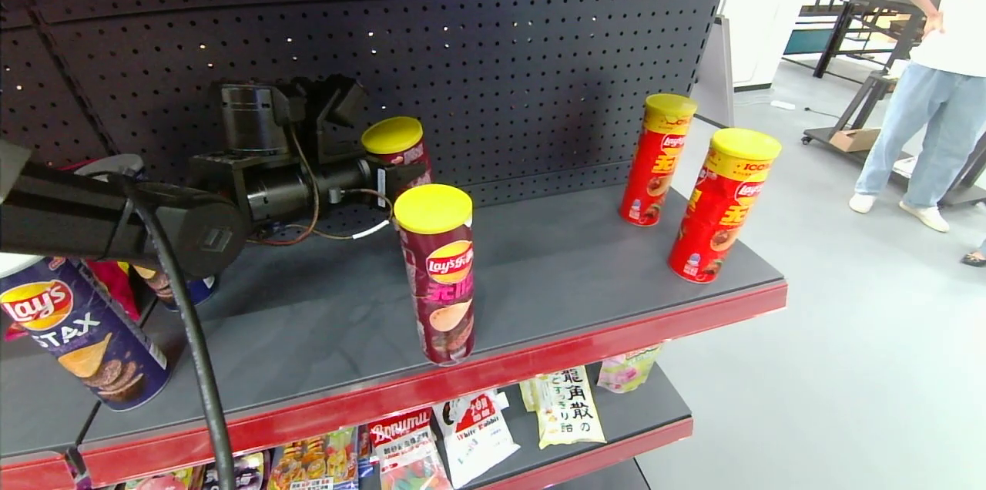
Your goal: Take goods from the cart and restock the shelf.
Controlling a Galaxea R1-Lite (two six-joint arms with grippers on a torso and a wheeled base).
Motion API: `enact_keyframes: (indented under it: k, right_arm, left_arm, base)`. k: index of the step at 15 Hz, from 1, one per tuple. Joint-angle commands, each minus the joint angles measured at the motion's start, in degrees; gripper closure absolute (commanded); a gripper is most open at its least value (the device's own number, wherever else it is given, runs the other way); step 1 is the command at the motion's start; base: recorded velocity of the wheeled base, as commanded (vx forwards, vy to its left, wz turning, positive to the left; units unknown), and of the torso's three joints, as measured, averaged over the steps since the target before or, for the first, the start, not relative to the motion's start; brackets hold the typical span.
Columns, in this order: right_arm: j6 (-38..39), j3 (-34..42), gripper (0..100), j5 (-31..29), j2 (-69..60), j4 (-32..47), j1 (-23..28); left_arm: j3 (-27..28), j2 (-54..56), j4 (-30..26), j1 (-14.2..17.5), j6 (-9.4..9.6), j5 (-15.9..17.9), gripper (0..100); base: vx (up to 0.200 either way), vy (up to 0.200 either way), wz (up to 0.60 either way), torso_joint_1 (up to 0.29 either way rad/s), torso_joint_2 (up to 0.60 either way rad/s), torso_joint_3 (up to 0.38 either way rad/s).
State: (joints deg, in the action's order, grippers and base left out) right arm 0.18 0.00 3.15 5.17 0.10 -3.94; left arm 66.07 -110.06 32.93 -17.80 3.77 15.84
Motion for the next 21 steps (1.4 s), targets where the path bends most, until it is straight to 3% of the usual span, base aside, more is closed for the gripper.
enact_keyframes:
  k: [1, 15, 21]
  right_arm:
    - [0.0, 0.0, 0, 0.0, 0.1, 0.0, 0.0]
    - [0.0, 0.0, 0, 0.0, 0.1, 0.0, 0.0]
    - [0.0, 0.0, 0, 0.0, 0.1, 0.0, 0.0]
  left_arm:
    - [0.1, -0.5, 0.0, -0.1, 0.01, -0.1, 100]
    - [1.7, -1.7, -0.7, -1.3, 0.28, -0.6, 100]
    - [1.5, 0.3, -4.5, -1.0, 0.54, -0.6, 100]
  base:
    - [0.0, 0.0, 0.0, 0.0, 0.0, 0.0]
    - [0.0, 0.0, 0.0, 0.0, 0.0, 0.0]
    - [0.0, 0.0, 0.0, 0.0, 0.0, 0.0]
